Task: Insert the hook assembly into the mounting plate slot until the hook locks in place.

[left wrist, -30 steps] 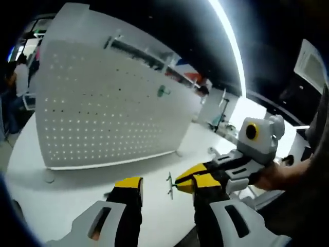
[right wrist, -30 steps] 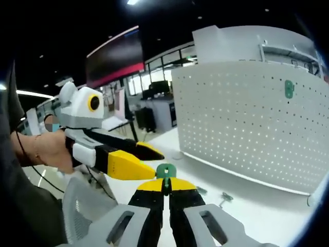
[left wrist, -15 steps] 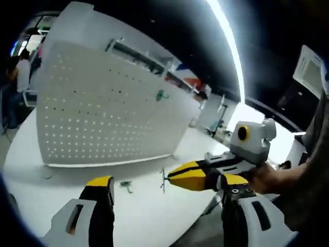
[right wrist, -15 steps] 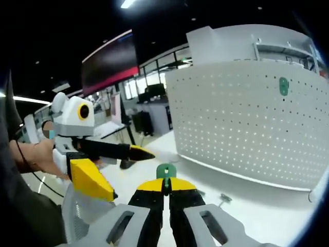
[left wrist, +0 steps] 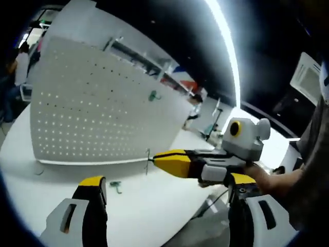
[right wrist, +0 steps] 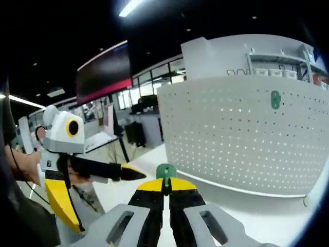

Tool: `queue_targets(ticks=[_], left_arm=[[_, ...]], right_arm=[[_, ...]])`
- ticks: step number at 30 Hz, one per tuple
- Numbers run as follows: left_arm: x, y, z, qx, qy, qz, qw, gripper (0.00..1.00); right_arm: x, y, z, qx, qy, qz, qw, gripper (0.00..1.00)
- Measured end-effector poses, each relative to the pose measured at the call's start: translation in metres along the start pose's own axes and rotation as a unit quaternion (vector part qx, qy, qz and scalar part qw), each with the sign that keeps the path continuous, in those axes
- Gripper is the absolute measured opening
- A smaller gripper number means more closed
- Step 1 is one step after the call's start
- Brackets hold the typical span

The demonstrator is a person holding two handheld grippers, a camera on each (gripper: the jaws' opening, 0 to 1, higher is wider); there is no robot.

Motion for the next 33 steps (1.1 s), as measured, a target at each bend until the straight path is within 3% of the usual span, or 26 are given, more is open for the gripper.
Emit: queue_targets(ticks=[12,33], left_arm=[[-0.003,-0.001,0.003,-0.006,0.002,-0.002,1.0,1.0],[0.0,-0.014,0.004,-0.025,-0.01,-0.012,0.9996,1.0]], right_arm=[[-0.007,0.023,-0.018,-0.002,0.059,0.062,0.9963,0.0],[-0.006,0.082,-0.04,0.017,0.099,0.135,0.9857,0.0]])
Point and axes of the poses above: the point that each gripper's makers call its tool centre point, and the gripper's own axes: x roughly forward along the fingers, y roughly to its right, z roughly out of its underside, the point moved 10 cm from there along -x, roughly backward along the fingers, and after that the axes turned 13 degrees about -y, right-handed, at the moved point
